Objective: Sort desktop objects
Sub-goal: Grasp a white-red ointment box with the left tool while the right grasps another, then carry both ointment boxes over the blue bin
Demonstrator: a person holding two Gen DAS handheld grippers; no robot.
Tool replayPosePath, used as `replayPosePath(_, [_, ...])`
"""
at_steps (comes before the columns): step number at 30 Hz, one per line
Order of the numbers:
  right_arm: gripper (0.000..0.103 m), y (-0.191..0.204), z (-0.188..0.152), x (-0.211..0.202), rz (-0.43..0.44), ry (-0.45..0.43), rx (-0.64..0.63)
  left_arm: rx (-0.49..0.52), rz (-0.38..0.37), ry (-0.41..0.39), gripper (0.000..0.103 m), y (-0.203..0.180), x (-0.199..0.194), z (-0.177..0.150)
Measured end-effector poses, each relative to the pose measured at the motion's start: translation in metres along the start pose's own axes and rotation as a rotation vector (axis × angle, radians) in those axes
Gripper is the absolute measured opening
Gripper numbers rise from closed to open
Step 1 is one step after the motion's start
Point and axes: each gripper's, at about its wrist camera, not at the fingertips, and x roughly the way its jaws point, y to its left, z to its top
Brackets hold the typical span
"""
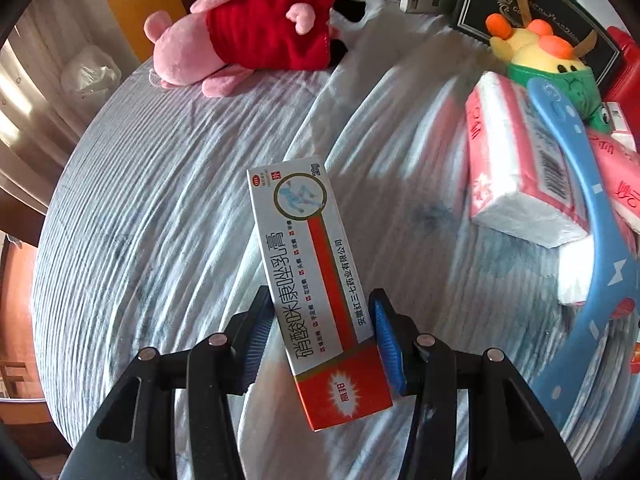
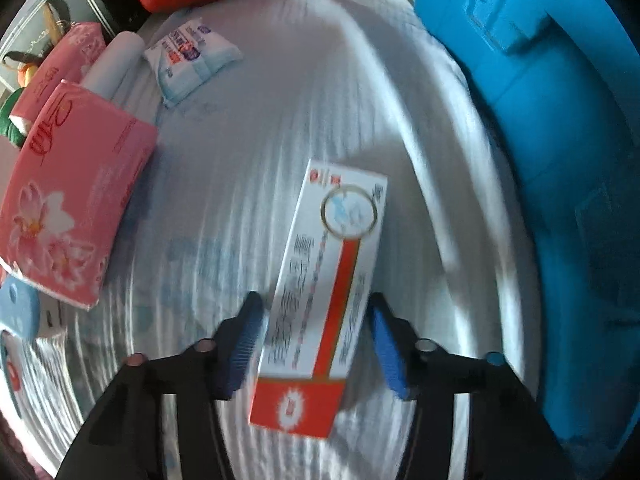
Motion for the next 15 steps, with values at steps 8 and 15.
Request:
replayPosePath(8, [0.041, 0.012, -0.039, -0.044, 0.057, -0.052, -0.078, 0.015, -0.002, -0.129, 0.044, -0.006, -0.066, -0.035])
replayPosePath(15, [0.041, 0.002, -0.086, -0.129, 0.129, -0.201, -0.115, 0.066, -0.058, -0.281, 0.044, -0.018, -0.144, -0.060])
